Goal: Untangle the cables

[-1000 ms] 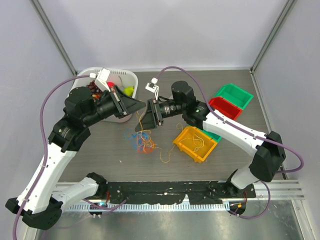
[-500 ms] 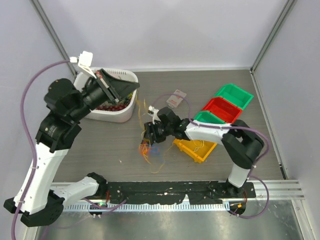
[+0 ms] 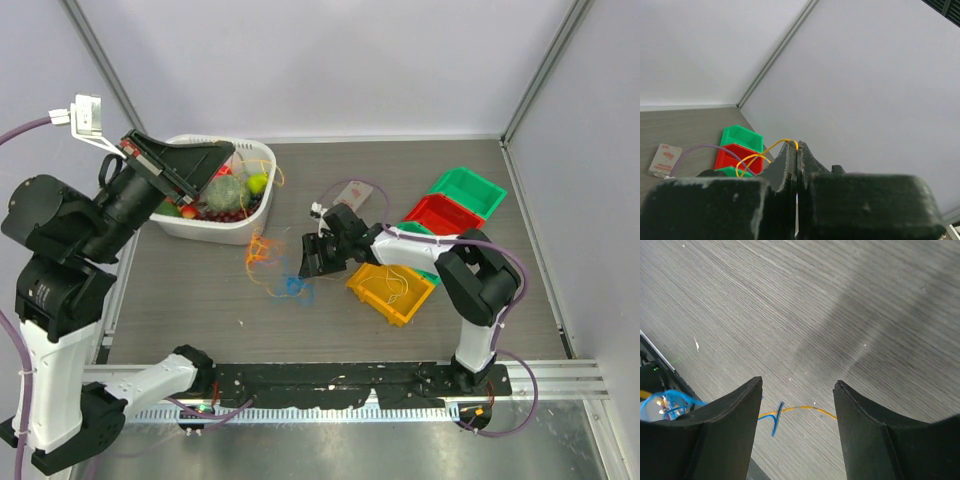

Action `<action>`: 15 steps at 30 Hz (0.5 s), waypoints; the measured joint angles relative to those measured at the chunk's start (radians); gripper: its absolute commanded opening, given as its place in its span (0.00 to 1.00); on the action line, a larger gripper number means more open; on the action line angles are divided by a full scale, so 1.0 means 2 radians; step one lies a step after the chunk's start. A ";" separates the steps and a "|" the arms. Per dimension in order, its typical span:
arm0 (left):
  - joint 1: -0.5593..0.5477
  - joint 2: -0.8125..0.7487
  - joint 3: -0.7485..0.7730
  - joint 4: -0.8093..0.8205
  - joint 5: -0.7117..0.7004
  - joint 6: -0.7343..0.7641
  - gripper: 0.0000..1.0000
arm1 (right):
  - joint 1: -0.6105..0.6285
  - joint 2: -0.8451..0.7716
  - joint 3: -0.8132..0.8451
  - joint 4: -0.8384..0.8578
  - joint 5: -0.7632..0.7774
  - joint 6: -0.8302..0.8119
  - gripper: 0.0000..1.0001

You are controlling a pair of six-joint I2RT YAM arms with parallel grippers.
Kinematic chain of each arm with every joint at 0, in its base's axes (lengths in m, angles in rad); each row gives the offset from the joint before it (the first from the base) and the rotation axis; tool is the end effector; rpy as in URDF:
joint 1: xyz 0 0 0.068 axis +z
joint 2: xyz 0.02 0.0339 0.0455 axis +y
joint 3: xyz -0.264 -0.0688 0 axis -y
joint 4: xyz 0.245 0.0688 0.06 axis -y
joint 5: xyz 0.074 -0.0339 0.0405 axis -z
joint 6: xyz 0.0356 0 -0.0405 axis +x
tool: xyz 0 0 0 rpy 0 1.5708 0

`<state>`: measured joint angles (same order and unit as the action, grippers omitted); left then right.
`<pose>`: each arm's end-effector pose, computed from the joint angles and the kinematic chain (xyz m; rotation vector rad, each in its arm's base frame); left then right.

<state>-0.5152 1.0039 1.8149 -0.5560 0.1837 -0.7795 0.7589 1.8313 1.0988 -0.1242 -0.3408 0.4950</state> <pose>0.0916 -0.0593 0.5826 -0.0192 1.4245 -1.2079 0.2681 0.2706 0.1681 -0.5077 2.5565 0.9317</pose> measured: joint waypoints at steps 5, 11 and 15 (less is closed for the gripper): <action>0.000 0.005 -0.003 -0.002 -0.002 -0.001 0.00 | -0.013 -0.024 0.033 -0.055 -0.016 -0.023 0.67; 0.000 0.005 -0.035 -0.002 -0.001 -0.007 0.00 | -0.019 -0.134 0.053 -0.087 -0.059 -0.050 0.68; 0.000 0.012 -0.040 -0.002 0.000 -0.012 0.00 | -0.006 -0.215 0.045 -0.045 -0.085 -0.037 0.67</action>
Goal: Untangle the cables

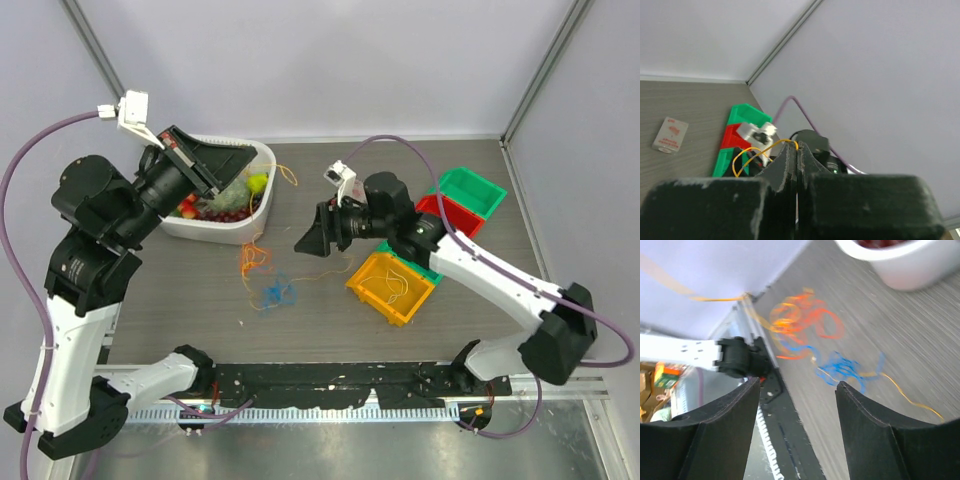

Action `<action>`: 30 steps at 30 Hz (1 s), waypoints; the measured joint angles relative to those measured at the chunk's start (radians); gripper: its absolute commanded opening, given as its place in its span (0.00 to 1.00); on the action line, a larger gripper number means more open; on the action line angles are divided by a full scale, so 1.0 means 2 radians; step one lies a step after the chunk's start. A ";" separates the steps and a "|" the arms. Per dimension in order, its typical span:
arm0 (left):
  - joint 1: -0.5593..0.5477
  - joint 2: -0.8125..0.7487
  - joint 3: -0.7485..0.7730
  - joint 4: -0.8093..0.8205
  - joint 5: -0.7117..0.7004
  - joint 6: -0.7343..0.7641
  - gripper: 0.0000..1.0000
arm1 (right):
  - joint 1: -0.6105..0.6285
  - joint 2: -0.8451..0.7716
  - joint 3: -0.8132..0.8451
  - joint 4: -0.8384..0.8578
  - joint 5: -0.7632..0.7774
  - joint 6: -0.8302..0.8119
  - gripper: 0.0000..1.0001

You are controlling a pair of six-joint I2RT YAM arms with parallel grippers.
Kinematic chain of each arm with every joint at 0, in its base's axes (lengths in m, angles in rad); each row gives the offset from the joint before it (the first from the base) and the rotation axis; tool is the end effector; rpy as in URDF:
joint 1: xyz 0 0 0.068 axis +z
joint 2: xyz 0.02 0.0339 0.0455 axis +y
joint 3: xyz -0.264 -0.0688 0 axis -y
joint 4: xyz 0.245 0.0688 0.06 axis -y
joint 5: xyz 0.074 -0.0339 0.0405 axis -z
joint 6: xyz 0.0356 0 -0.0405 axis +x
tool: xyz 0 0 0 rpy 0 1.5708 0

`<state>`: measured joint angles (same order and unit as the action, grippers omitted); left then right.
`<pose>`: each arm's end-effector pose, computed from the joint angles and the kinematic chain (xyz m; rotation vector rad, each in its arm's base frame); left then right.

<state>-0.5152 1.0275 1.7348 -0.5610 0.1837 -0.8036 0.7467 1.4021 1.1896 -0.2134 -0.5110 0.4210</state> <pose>0.1174 -0.0739 0.5602 -0.0585 1.5422 -1.2006 0.2256 0.2325 0.3373 -0.7016 2.0508 1.2251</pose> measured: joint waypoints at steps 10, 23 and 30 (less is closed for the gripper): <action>0.000 0.000 0.000 0.003 0.009 -0.014 0.00 | 0.099 -0.059 -0.027 0.105 0.081 0.006 0.66; 0.000 0.022 0.004 0.087 0.035 -0.081 0.00 | 0.115 0.055 -0.047 0.209 0.201 0.013 0.35; 0.000 0.082 0.112 0.073 0.040 -0.079 0.00 | 0.116 0.141 -0.138 0.253 0.219 0.023 0.44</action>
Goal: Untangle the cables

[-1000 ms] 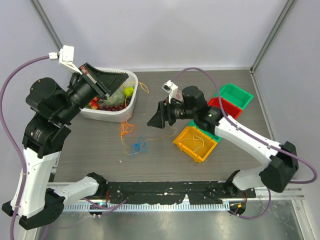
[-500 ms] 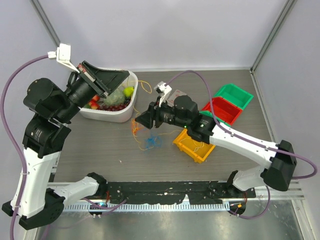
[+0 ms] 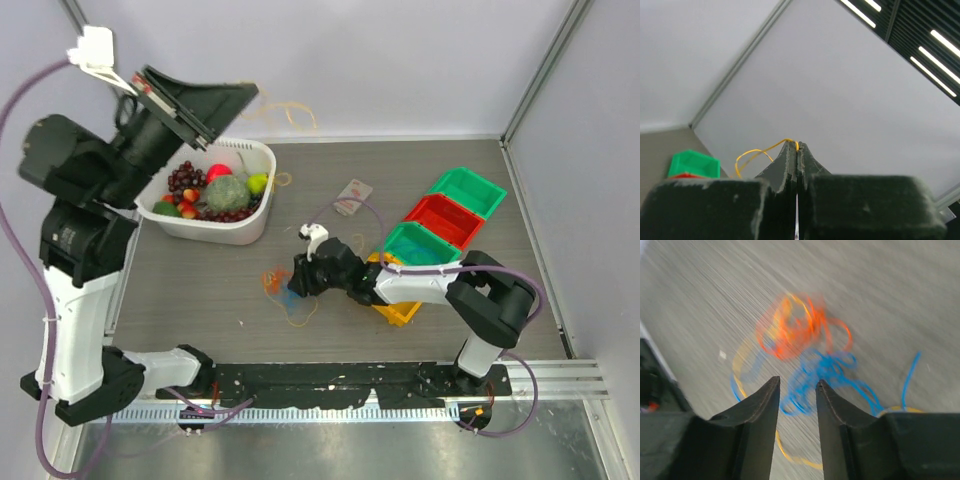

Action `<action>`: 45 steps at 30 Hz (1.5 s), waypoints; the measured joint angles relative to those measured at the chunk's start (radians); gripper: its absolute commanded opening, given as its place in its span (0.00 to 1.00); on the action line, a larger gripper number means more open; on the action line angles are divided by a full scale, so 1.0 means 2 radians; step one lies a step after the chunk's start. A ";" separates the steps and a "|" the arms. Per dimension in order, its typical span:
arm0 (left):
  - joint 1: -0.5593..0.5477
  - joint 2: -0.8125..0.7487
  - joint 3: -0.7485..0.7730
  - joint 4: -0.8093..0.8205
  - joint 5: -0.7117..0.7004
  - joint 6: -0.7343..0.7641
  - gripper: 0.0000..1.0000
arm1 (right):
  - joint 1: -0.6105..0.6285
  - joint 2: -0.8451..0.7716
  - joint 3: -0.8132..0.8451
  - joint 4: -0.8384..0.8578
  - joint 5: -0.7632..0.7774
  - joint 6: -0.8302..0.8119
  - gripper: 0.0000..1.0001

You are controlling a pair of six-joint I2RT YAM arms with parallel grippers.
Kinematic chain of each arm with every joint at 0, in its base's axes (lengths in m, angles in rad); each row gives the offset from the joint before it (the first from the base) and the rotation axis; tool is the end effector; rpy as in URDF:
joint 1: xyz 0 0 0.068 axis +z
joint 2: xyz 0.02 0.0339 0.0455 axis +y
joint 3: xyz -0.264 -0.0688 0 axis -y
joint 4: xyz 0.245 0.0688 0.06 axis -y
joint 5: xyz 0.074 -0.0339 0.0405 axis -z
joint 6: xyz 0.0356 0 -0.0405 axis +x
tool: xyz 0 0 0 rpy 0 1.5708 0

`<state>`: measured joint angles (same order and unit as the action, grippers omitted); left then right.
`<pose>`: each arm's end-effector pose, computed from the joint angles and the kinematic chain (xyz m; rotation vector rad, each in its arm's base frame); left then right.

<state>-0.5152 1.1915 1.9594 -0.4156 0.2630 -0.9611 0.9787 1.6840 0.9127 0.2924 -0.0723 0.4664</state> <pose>0.1334 -0.0862 0.6095 -0.0487 1.3654 -1.4258 0.2013 0.3039 0.1976 -0.6021 2.1088 0.9404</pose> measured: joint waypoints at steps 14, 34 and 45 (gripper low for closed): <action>0.000 -0.014 0.095 -0.010 -0.027 0.050 0.00 | -0.019 -0.075 -0.005 -0.142 0.016 -0.040 0.70; 0.000 -0.067 -0.204 -0.107 0.011 -0.007 0.00 | -0.093 -0.275 0.219 -0.426 -0.029 -0.088 0.78; 0.000 -0.047 -0.237 -0.142 0.091 -0.029 0.00 | -0.113 -0.195 0.315 -0.397 -0.192 -0.120 0.73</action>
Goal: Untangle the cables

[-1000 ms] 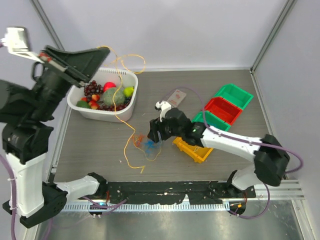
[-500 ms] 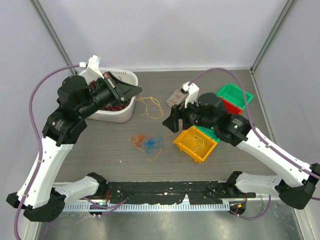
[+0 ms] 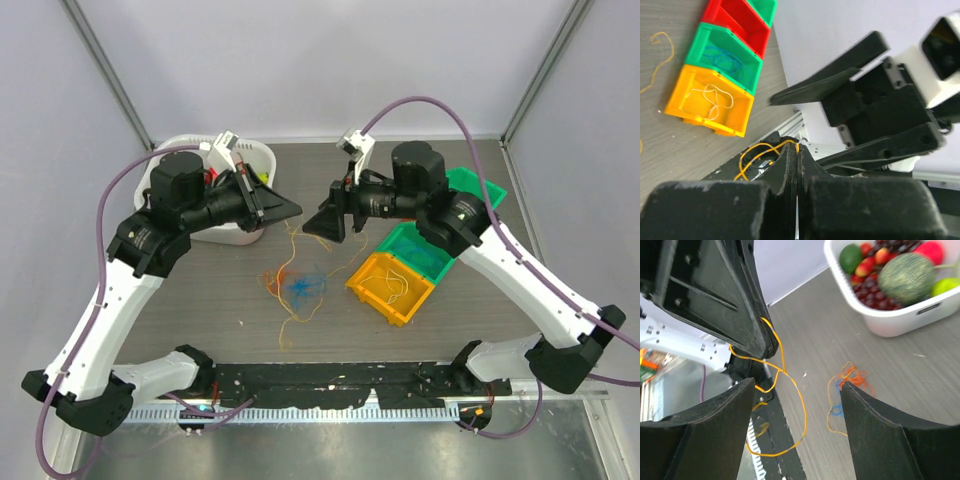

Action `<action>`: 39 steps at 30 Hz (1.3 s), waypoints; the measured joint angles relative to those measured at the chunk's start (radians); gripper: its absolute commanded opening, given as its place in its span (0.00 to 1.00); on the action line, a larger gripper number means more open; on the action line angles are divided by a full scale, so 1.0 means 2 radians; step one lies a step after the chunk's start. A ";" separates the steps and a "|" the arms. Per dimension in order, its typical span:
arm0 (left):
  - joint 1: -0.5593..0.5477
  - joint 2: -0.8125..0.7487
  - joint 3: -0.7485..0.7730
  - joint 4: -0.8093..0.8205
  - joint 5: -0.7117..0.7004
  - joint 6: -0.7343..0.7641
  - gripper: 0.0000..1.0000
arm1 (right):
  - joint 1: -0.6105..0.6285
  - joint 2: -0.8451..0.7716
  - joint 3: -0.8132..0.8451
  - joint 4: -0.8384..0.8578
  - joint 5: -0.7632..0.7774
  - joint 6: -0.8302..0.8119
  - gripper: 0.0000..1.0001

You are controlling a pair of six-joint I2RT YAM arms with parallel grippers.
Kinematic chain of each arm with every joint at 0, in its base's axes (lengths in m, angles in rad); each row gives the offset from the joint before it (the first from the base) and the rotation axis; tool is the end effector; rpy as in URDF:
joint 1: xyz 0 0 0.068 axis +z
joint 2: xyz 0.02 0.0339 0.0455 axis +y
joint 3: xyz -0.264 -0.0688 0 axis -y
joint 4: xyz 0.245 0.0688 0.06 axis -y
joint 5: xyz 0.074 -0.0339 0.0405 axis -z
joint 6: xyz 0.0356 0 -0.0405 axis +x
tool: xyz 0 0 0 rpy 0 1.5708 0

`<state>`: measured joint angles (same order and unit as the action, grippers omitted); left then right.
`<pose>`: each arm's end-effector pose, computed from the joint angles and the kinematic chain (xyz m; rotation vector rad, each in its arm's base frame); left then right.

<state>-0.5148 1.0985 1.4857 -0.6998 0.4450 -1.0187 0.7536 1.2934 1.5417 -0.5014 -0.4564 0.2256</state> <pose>0.1710 -0.1143 0.4640 -0.1891 2.1243 -1.4054 0.1884 0.1983 0.4592 -0.8304 1.7552 1.0876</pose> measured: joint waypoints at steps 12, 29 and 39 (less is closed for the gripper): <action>0.000 0.000 -0.021 0.045 0.050 -0.030 0.00 | 0.000 0.011 -0.092 0.120 -0.105 0.063 0.54; 0.000 0.015 -0.022 0.090 0.095 -0.041 0.00 | 0.004 0.011 -0.126 0.183 -0.114 0.098 0.01; -0.001 0.014 -0.025 0.102 0.036 -0.010 0.87 | 0.003 -0.030 -0.150 0.140 0.016 0.106 0.01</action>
<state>-0.5159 1.1263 1.4353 -0.4961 0.5175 -1.0382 0.7601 1.2331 1.2427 -0.2222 -0.4252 0.4381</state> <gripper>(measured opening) 0.838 0.033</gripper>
